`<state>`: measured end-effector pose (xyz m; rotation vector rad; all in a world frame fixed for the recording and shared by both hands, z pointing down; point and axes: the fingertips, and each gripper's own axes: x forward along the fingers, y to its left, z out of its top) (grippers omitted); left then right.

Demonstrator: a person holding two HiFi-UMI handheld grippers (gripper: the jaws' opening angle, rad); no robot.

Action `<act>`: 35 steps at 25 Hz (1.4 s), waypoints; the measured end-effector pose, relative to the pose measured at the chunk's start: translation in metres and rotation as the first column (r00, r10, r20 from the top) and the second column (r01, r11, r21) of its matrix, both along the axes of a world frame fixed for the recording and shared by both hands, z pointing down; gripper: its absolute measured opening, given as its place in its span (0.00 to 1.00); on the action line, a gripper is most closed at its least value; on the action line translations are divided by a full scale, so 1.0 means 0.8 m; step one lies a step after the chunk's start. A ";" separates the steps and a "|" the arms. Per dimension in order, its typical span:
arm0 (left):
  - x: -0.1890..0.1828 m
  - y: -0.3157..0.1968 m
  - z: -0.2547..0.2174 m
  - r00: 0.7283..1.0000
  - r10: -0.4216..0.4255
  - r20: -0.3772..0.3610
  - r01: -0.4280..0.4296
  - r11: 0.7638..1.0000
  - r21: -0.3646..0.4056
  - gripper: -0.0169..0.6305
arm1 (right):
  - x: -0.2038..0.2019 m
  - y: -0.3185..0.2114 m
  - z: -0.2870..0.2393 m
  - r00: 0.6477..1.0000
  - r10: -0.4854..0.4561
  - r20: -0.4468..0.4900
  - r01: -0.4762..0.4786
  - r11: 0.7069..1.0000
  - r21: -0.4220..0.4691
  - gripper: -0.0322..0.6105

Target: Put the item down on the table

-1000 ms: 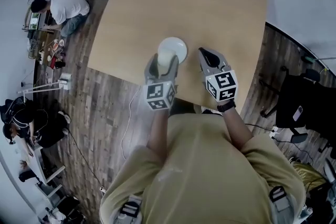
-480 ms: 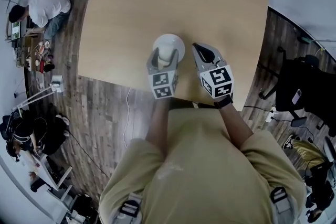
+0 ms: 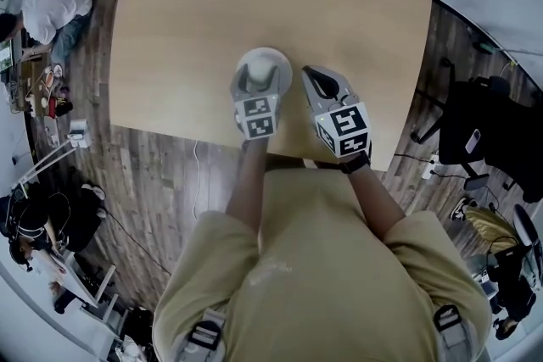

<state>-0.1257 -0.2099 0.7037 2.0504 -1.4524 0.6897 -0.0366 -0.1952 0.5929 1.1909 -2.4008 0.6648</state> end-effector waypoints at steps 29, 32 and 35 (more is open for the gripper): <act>0.025 0.074 -0.219 0.995 -0.032 -0.097 0.059 0.952 0.301 0.31 | 0.063 0.048 -0.133 0.998 -0.005 0.064 -0.010 0.973 0.232 0.06; 0.026 0.094 -0.257 0.992 -0.038 -0.123 0.080 0.933 0.352 0.25 | 0.071 0.064 -0.155 0.997 -0.012 0.074 -0.009 0.961 0.275 0.06; 0.023 0.115 -0.295 0.990 -0.050 -0.133 0.101 0.906 0.411 0.14 | 0.072 0.081 -0.177 0.996 -0.035 0.079 0.008 0.949 0.317 0.06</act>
